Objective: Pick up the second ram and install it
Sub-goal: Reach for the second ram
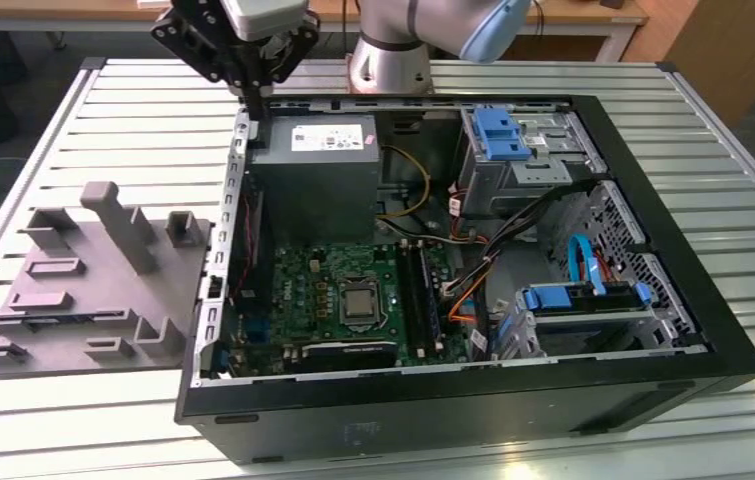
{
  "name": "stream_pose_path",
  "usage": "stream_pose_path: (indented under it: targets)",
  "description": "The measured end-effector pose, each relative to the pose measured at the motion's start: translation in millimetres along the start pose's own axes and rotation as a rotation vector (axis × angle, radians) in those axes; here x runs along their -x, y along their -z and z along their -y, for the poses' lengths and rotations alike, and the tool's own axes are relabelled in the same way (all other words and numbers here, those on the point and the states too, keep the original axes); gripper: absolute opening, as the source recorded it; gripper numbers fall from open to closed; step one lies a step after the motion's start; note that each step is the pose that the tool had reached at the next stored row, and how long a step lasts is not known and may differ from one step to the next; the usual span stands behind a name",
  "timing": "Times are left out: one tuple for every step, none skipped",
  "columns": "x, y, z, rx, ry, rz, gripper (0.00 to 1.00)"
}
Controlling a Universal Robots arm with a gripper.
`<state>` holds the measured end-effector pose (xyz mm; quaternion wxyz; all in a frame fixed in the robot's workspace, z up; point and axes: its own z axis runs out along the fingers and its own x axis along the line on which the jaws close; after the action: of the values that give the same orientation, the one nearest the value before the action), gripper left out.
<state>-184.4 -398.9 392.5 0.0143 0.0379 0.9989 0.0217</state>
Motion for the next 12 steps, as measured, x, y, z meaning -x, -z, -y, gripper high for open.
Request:
stream_pose_path:
  targets:
    - [-2.6,0.0,0.2,0.0,0.0,0.0002,0.11]
    - [-5.0,0.1,0.4,0.0001,0.0,0.0003,0.11]
    - [-7.6,0.1,0.6,0.0001,0.0,0.0005,0.11]
    - [-10.3,0.1,0.8,0.0001,0.0,0.0007,0.11]
    - [-13.0,0.1,1.0,0.0001,0.0,0.001,0.11]
    - [-15.7,0.1,1.2,0.0001,0.0,0.0013,0.11]
    - [-18.5,0.2,1.4,0.0001,0.0,0.0014,0.11]
    - [-20.9,0.3,1.6,0.0001,0.0,0.0016,0.11]
    - [-23.2,0.3,1.8,0.0001,0.0,0.0018,0.11]
    - [-25.3,0.3,1.9,0.0001,0.0,0.0019,0.11]
    - [-27.4,0.3,2.1,0.0001,0.0,0.002,0.11]
    - [-29.3,0.4,2.3,0.0001,0.0,0.0021,0.11]
